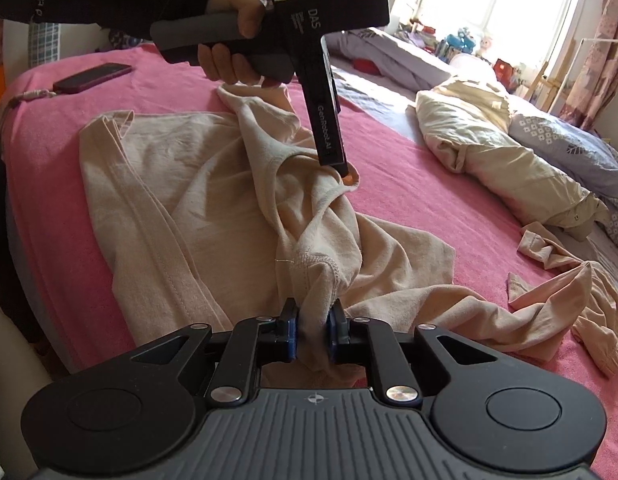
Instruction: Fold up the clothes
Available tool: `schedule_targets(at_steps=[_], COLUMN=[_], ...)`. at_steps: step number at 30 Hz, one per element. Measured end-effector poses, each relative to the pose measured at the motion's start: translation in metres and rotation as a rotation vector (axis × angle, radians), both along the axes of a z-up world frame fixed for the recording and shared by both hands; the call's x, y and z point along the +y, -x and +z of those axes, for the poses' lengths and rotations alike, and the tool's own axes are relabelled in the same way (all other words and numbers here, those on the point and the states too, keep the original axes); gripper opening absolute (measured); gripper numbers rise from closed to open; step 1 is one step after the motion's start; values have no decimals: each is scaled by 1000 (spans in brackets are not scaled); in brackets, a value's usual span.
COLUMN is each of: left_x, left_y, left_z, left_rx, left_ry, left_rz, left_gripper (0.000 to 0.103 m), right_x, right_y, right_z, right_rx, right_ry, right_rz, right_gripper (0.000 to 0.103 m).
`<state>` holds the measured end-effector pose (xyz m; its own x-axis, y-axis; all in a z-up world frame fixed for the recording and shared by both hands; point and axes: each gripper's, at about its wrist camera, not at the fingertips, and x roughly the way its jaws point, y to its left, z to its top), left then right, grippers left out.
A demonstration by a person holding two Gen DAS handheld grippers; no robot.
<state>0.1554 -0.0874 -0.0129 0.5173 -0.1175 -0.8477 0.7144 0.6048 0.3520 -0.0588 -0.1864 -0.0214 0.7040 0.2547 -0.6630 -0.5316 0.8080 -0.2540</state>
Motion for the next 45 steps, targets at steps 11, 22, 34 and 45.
schedule_targets(at_steps=[11, 22, 34, 45], left_x=[6, 45, 64, 147], left_y=[-23, -68, -226, -231], left_z=[11, 65, -3, 4], left_rx=[-134, -381, -316, 34], left_ry=[12, 211, 72, 501], left_rz=[195, 511, 843, 1075], left_gripper=[55, 9, 15, 59], right_x=[5, -2, 27, -96], right_y=[6, -82, -346, -257], right_z=[3, 54, -24, 37], right_rx=[-46, -433, -209, -131], right_ry=[-3, 117, 144, -377], right_rz=[-53, -196, -266, -468], right_gripper=[15, 10, 22, 86])
